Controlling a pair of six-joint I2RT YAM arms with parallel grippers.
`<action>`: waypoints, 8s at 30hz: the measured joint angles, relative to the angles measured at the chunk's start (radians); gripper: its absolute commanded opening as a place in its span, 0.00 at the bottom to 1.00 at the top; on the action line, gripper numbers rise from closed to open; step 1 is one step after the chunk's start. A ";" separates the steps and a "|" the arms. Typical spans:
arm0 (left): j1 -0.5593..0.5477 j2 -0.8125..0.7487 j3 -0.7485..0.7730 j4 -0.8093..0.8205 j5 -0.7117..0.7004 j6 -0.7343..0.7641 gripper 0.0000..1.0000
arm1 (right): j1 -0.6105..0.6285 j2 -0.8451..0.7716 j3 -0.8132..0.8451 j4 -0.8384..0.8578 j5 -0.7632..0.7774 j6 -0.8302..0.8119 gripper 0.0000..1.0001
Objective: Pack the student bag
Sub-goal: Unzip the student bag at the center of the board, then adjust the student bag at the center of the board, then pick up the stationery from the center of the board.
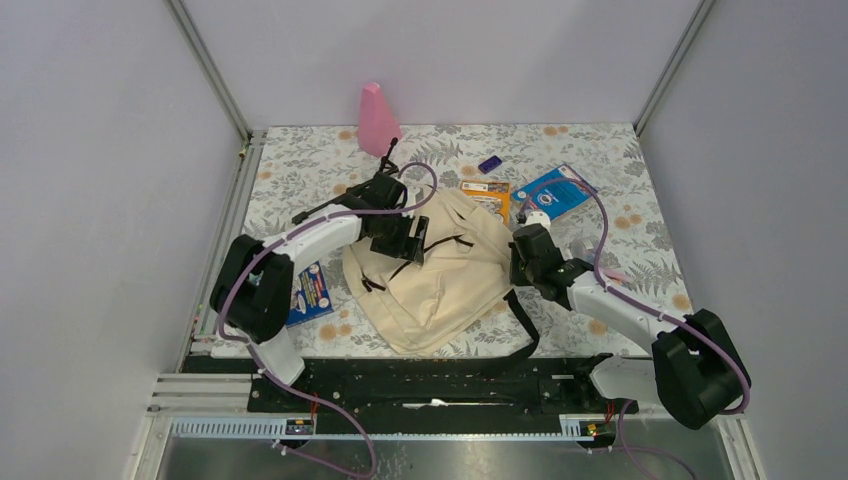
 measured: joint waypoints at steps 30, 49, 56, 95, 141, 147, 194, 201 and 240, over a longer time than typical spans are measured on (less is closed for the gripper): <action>0.010 0.076 0.009 0.071 -0.107 -0.006 0.00 | -0.014 0.008 -0.030 0.065 -0.077 0.017 0.00; -0.084 -0.256 -0.123 0.080 -0.012 -0.164 0.00 | -0.132 0.272 0.431 -0.100 -0.066 -0.063 0.70; -0.030 -0.223 -0.243 0.187 0.109 -0.286 0.00 | -0.126 0.109 0.397 -0.130 -0.087 0.014 0.85; 0.002 -0.218 -0.319 0.347 0.248 -0.426 0.00 | 0.339 0.548 0.679 -0.329 0.199 0.303 0.84; 0.002 -0.243 -0.317 0.320 0.108 -0.344 0.09 | 0.220 0.165 0.440 -0.226 -0.047 0.159 0.00; -0.014 -0.276 -0.316 0.320 0.086 -0.312 0.01 | 0.219 0.156 0.439 -0.223 -0.040 0.116 0.80; -0.017 -0.212 -0.303 0.313 0.223 -0.355 0.01 | -0.600 0.415 0.450 -0.253 -0.114 -0.389 1.00; -0.017 -0.212 -0.303 0.313 0.229 -0.356 0.01 | -0.600 0.469 0.497 -0.283 -0.145 -0.400 0.98; -0.017 -0.212 -0.303 0.313 0.258 -0.373 0.01 | -0.564 0.241 0.468 -0.463 -0.199 -0.282 0.55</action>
